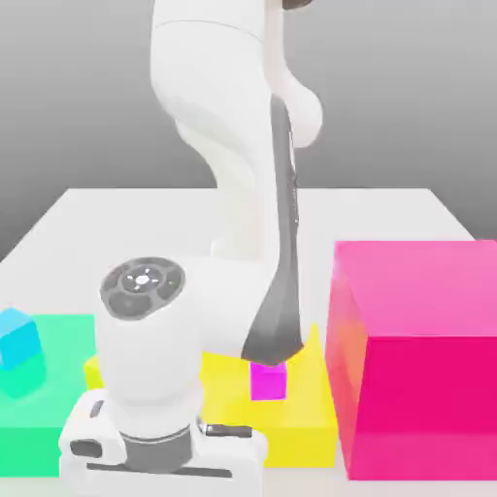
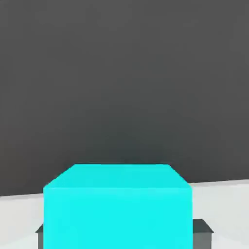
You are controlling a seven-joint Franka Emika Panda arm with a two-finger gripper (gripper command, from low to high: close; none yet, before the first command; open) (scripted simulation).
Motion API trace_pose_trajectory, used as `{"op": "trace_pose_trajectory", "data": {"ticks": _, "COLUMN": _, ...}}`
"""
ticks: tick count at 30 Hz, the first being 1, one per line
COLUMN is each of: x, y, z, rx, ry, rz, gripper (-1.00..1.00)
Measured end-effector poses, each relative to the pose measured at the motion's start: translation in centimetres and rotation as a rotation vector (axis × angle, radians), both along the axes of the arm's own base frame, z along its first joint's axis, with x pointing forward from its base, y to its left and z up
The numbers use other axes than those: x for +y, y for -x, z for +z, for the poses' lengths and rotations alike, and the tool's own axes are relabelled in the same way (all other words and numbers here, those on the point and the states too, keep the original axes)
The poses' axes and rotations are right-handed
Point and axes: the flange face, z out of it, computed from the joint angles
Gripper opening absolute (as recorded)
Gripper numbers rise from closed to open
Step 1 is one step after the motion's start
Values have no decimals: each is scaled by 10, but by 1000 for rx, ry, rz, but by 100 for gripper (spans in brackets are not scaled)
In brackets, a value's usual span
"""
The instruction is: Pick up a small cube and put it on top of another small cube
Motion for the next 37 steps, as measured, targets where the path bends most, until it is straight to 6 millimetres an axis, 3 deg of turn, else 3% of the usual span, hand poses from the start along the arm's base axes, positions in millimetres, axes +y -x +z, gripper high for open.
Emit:
{"op": "trace_pose_trajectory", "data": {"ticks": 2, "x": 0, "y": 0, "z": -1, "rx": 0, "ry": 0, "rz": 0, "gripper": -100}}
{"op": "trace_pose_trajectory", "data": {"ticks": 6, "x": 1, "y": 1, "z": 48, "rx": 0, "ry": -1, "rz": 4, "gripper": -100}}
{"op": "trace_pose_trajectory", "data": {"ticks": 8, "x": 11, "y": 9, "z": 70, "rx": 1, "ry": -5, "rz": 54, "gripper": -100}}
{"op": "trace_pose_trajectory", "data": {"ticks": 15, "x": 58, "y": 57, "z": 127, "rx": 0, "ry": -15, "rz": 307, "gripper": -100}}
{"op": "trace_pose_trajectory", "data": {"ticks": 23, "x": 98, "y": 127, "z": 170, "rx": 0, "ry": -10, "rz": 600, "gripper": -100}}
{"op": "trace_pose_trajectory", "data": {"ticks": 26, "x": 108, "y": 148, "z": 169, "rx": 0, "ry": -4, "rz": 686, "gripper": -100}}
{"op": "trace_pose_trajectory", "data": {"ticks": 30, "x": 110, "y": 151, "z": 124, "rx": 1, "ry": -2, "rz": 702, "gripper": -100}}
{"op": "trace_pose_trajectory", "data": {"ticks": 31, "x": 110, "y": 152, "z": 117, "rx": 1, "ry": -1, "rz": 702, "gripper": 100}}
{"op": "trace_pose_trajectory", "data": {"ticks": 37, "x": 110, "y": 152, "z": 113, "rx": 1, "ry": 0, "rz": 702, "gripper": 100}}
